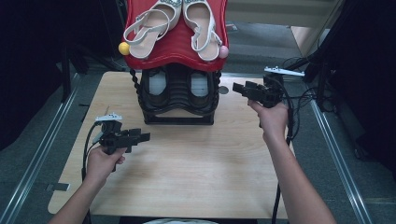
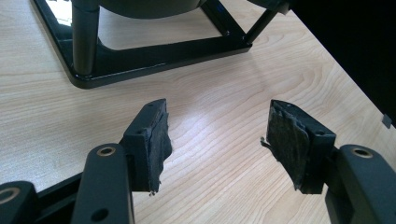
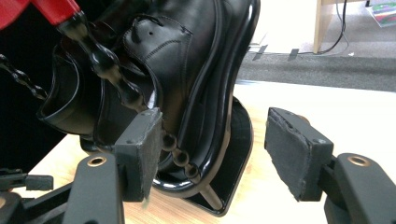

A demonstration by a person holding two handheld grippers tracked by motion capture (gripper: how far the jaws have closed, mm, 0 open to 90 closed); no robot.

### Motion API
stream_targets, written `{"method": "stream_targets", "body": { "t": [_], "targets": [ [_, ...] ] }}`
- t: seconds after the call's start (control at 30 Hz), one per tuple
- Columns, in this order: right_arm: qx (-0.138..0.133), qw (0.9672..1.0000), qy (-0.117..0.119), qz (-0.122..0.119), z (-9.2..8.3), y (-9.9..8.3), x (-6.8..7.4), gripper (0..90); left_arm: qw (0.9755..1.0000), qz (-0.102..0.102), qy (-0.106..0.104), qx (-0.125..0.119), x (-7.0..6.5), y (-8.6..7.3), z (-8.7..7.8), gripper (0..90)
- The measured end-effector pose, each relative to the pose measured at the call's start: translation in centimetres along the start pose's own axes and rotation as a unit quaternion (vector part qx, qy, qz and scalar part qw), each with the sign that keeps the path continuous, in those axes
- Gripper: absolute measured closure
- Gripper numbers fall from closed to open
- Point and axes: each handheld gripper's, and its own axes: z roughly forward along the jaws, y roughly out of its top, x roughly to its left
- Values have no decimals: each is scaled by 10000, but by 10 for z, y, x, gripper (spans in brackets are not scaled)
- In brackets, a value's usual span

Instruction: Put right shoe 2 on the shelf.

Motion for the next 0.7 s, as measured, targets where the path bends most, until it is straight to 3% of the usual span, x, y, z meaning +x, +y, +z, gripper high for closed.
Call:
{"method": "stream_targets", "body": {
  "t": [0.3,0.43,0.7],
  "targets": [
    [59,9999,24,107,-2,-25,-7,375,10000,4,6,2,0,0,0,385],
    [74,9999,-93,-32,-3,-39,-6,387,10000,-3,2,0,0,0,0,383],
    [154,9998,85,135,-4,-72,-7,386,10000,16,-14,-3,-2,0,0,379]
  ]
}}
